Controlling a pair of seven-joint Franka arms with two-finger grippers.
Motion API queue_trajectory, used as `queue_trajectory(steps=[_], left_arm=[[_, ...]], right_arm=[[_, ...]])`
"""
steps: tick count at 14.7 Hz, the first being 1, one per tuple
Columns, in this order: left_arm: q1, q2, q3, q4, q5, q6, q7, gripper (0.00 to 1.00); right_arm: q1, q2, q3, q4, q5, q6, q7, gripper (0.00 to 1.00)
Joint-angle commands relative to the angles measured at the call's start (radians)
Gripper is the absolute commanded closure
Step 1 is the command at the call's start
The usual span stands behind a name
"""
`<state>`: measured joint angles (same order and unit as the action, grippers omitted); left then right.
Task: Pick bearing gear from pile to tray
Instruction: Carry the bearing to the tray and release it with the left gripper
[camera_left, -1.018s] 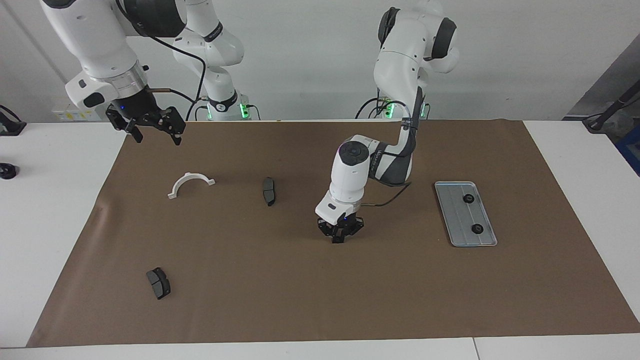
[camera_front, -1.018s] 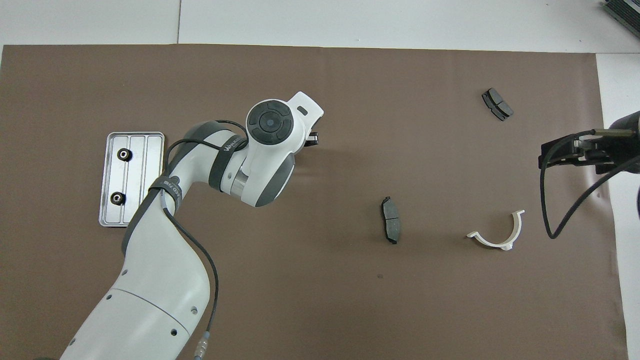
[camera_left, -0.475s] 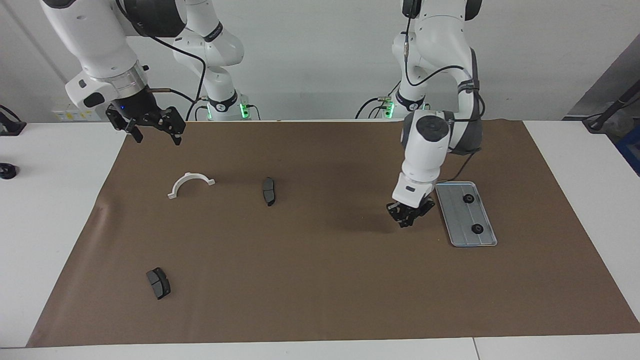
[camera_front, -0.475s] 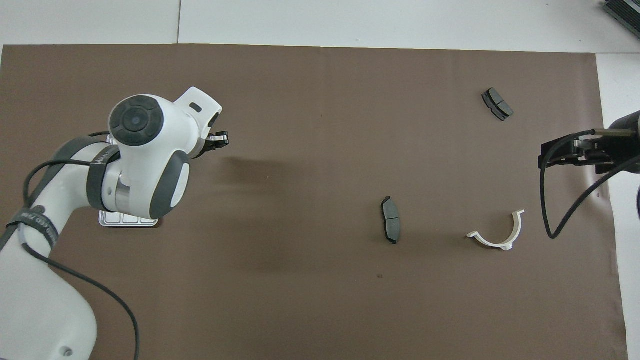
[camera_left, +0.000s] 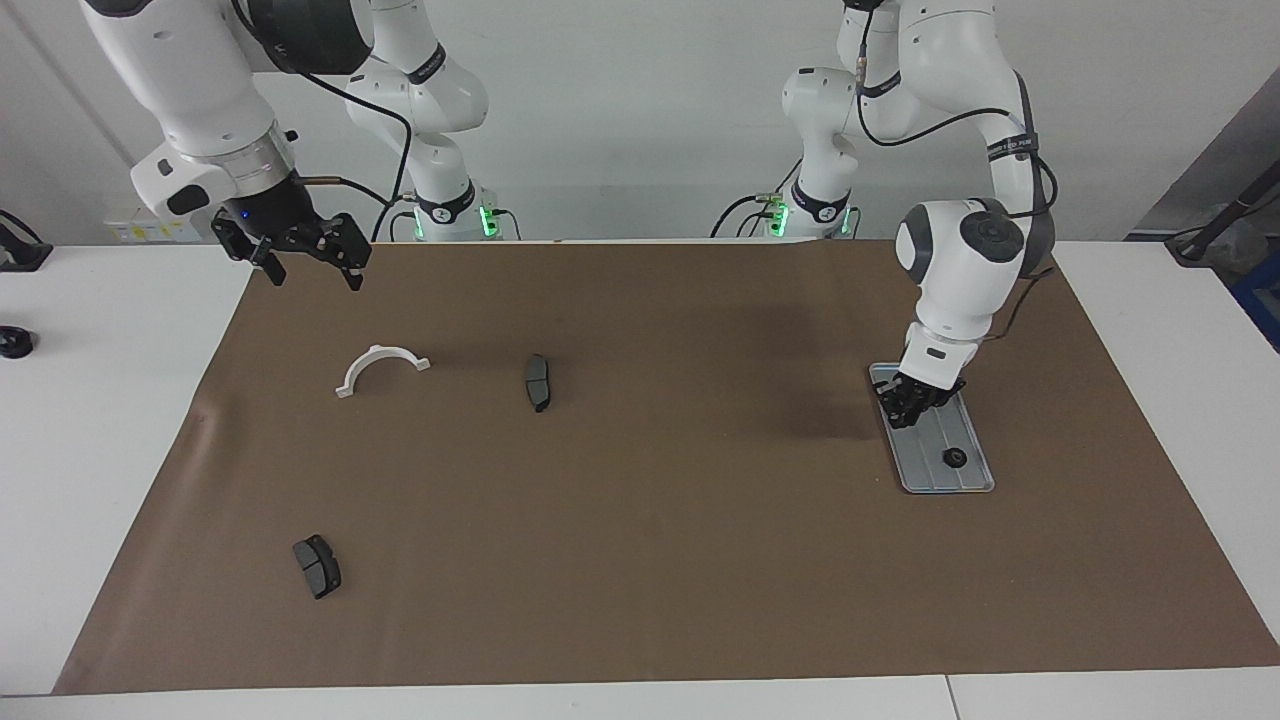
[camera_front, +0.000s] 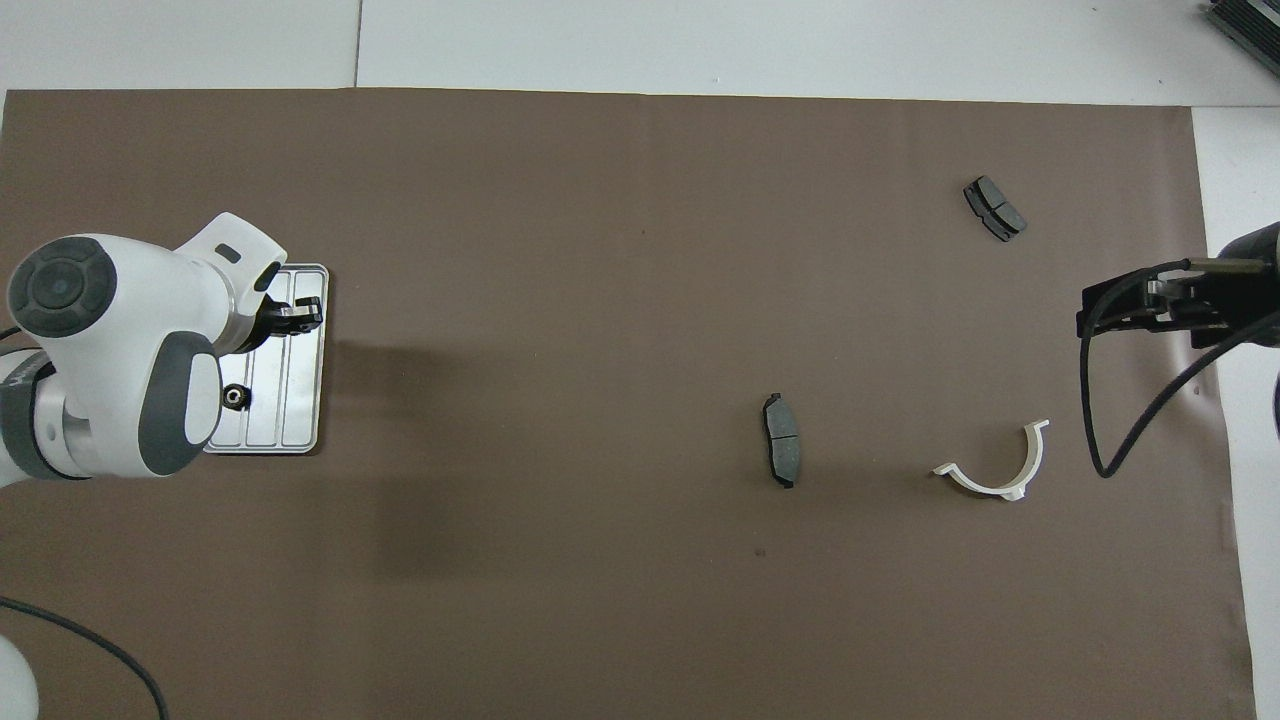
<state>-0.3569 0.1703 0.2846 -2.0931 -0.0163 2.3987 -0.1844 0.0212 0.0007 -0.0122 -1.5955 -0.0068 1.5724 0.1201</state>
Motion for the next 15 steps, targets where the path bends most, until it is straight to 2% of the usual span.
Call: queue_trajectory(steps=[1,4,10,11,12,13,15], left_arm=[[0.041,-0.038,-0.012,-0.08,0.015,0.075,0.028,1.0],[0.044,-0.031,-0.012,-0.122,0.015,0.141,0.028,1.0],[0.073,-0.002,-0.013,-0.146,0.015,0.186,0.071,1.0],[0.078,-0.002,-0.013,-0.147,0.015,0.185,0.075,0.76],[0.076,0.0,-0.013,-0.145,0.015,0.183,0.082,0.33],[0.075,0.0,-0.013,-0.143,0.015,0.178,0.086,0.0],[0.068,0.0,-0.013,-0.139,0.015,0.175,0.086,0.0]], right_arm=[[-0.004,-0.016,0.003,-0.011,0.007,-0.014,-0.016,0.0],[-0.004,-0.016,0.003,-0.009,0.007,-0.014,-0.016,0.0],[-0.004,-0.016,0.001,-0.009,0.007,-0.014,-0.016,0.0],[-0.004,-0.016,0.003,-0.009,0.007,-0.014,-0.016,0.0],[-0.004,-0.016,0.003,-0.011,0.007,-0.014,-0.016,0.0],[-0.004,-0.016,0.001,-0.009,0.007,-0.014,-0.016,0.0],[-0.004,-0.016,0.001,-0.009,0.007,-0.014,-0.016,0.0]])
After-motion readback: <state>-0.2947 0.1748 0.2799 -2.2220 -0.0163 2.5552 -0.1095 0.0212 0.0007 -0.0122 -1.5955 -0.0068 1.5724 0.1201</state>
